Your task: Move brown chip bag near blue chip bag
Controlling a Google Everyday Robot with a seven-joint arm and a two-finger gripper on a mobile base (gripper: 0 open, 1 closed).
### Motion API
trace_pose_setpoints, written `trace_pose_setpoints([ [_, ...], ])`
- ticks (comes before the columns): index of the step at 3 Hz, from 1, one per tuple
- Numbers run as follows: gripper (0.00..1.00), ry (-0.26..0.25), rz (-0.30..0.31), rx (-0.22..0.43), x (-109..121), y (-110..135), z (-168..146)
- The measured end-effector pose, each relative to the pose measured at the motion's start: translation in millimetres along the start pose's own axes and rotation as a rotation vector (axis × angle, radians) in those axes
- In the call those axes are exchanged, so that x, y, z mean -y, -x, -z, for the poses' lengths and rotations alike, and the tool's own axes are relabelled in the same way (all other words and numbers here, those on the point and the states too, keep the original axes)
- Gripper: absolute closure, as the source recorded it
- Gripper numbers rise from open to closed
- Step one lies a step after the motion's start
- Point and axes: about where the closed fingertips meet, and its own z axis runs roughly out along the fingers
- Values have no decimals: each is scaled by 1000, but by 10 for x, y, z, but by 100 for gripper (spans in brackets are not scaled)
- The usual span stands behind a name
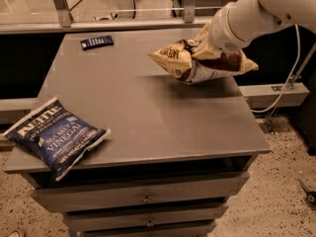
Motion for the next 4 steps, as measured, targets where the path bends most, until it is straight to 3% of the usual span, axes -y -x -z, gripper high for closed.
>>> trace_pose_setpoints([
  [1,100,-4,13,21,-9,127,85],
  [2,100,-17,63,47,-95,294,77],
  [4,100,-123,267,186,-474,1206,-112],
])
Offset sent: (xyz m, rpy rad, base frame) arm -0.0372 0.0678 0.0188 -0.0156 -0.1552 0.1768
